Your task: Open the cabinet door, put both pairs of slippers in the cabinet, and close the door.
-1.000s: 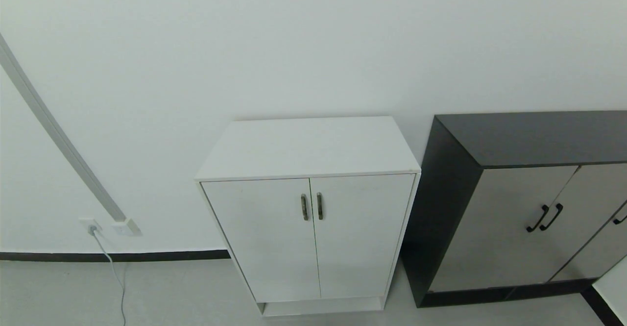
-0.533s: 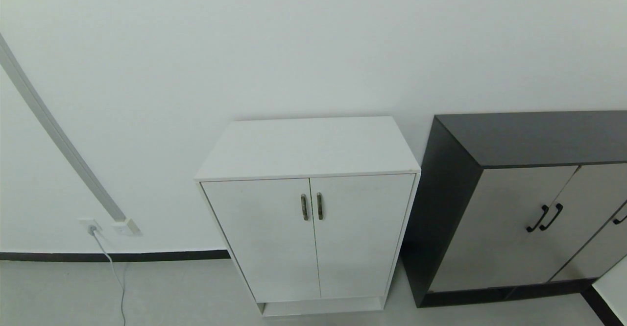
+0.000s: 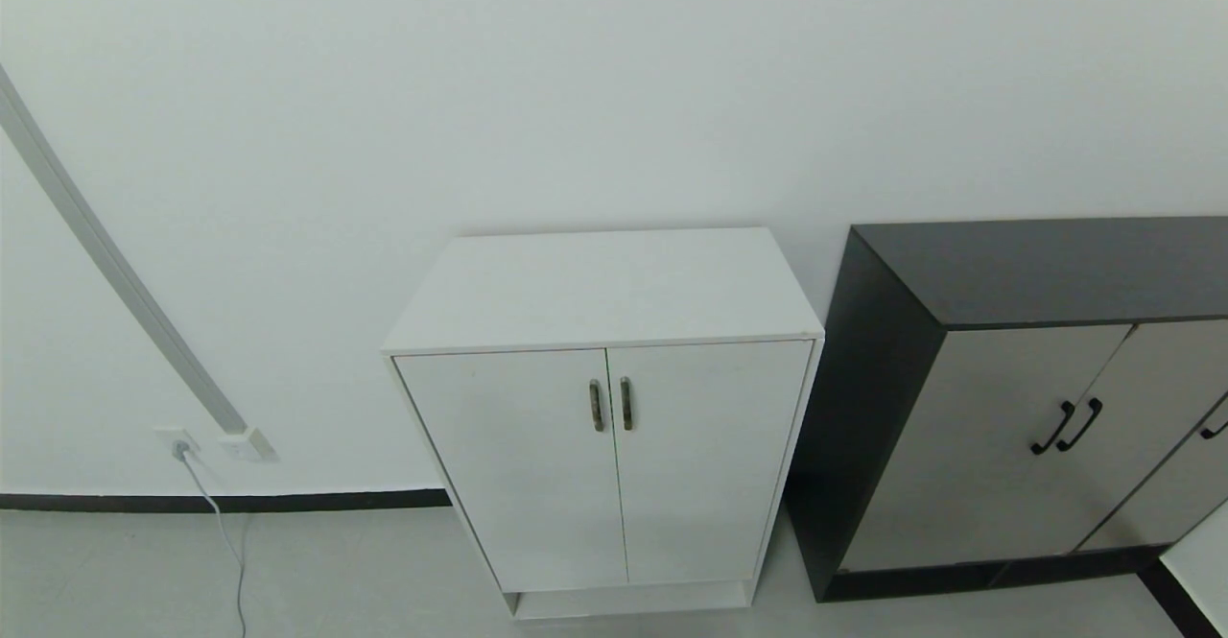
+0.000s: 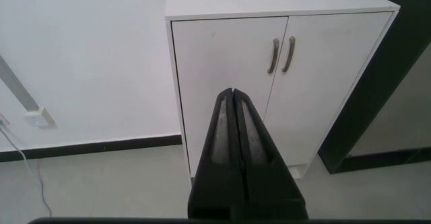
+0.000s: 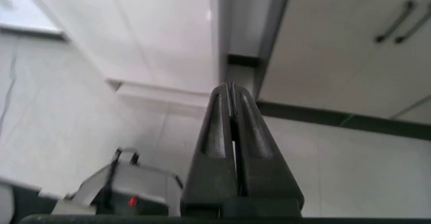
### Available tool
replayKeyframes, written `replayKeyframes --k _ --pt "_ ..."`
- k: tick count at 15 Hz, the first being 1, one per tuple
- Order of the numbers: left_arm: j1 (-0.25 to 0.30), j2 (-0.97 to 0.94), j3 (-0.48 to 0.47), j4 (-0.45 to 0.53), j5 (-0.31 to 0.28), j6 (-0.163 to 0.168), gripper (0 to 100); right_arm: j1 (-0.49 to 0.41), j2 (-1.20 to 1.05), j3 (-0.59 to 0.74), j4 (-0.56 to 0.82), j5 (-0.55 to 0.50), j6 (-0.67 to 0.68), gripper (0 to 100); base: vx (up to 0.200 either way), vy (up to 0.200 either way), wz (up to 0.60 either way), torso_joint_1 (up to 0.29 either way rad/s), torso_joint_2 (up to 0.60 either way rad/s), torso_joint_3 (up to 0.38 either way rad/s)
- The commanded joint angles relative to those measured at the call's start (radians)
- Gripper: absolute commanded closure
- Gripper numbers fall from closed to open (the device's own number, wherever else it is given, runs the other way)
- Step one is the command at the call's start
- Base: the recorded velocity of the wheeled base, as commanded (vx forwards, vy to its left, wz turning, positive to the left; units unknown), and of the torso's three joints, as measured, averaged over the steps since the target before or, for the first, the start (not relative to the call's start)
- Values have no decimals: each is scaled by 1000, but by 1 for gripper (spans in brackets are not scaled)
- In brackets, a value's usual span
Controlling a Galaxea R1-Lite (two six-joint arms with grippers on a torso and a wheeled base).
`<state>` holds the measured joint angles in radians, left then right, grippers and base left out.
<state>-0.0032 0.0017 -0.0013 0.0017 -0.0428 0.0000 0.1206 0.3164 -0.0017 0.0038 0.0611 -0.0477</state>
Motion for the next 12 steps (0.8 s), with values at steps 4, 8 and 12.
replayKeyframes --k 4,8,12 --pt "0 0 1 0 0 0 100 -73 -191 0 -1 0 -1 100 0 0 0 0 0 0" --pt "0 0 0 0 0 0 100 -88 -247 2 -2 0 5 100 0 0 0 0 0 0" --pt "0 0 0 0 0 0 100 -118 -316 0 -1 2 6 100 0 0 0 0 0 0"
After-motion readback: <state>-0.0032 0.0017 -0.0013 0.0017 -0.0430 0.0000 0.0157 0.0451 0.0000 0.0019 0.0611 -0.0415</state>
